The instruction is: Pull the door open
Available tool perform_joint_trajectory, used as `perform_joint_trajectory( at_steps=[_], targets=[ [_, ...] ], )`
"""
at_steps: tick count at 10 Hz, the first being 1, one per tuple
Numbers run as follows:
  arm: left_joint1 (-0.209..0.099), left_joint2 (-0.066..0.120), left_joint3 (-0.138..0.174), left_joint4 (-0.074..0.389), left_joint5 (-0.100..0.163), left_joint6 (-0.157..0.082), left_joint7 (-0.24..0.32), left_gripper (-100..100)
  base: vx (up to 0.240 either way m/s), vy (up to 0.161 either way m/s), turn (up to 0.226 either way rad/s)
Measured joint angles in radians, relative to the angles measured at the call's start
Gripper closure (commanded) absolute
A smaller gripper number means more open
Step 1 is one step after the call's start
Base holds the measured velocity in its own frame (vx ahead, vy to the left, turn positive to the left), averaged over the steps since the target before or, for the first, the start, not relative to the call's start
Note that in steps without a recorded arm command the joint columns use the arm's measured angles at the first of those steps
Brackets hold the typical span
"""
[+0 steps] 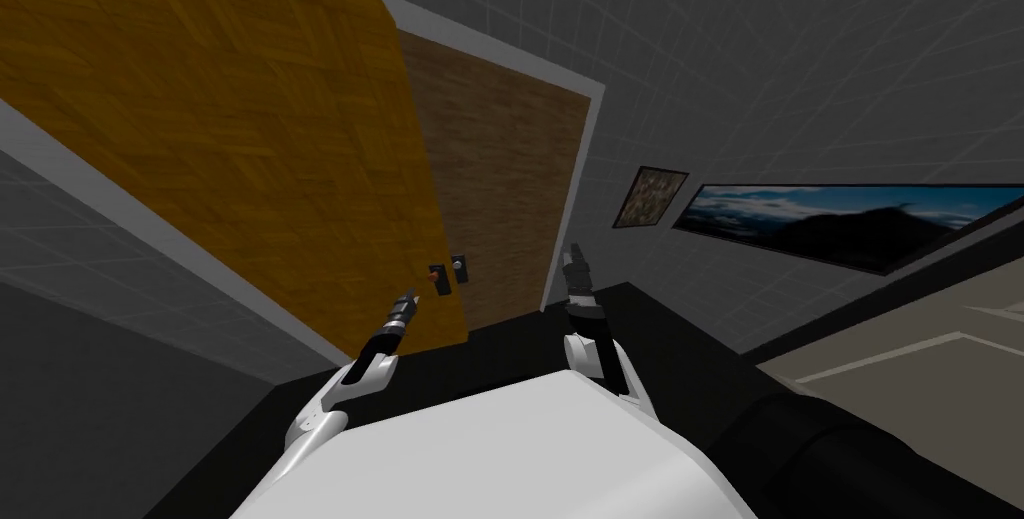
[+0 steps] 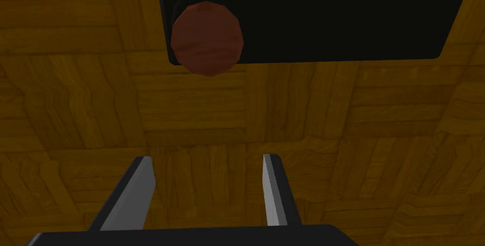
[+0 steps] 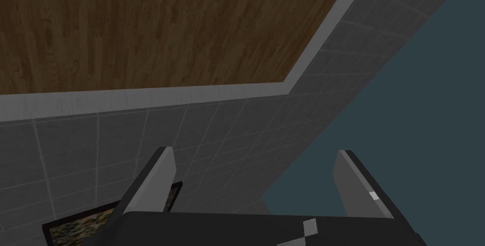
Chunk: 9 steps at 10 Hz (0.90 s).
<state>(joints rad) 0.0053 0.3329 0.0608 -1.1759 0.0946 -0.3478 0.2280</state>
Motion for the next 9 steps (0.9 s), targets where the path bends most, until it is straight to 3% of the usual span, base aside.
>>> perform_joint_trajectory(
  at_steps=[2,4,6,9],
  targets=[
    [0.006,-0.002,-0.03,-0.028,-0.003,-0.003,0.012,-100,-0.153,-0.005,-0.055],
    [0.017,0.003,-0.017,-0.021,-0.001,-0.003,0.01,-100,0.033,0.101,0.168],
    [0.019,0.006,0.008,0.008,0.0,-0.004,0.001,-100,0.162,0.075,-0.011],
    [0.006,0.001,0.011,0.017,-0.001,-0.005,-0.004,-100,0.211,-0.024,-0.083]
  ],
)
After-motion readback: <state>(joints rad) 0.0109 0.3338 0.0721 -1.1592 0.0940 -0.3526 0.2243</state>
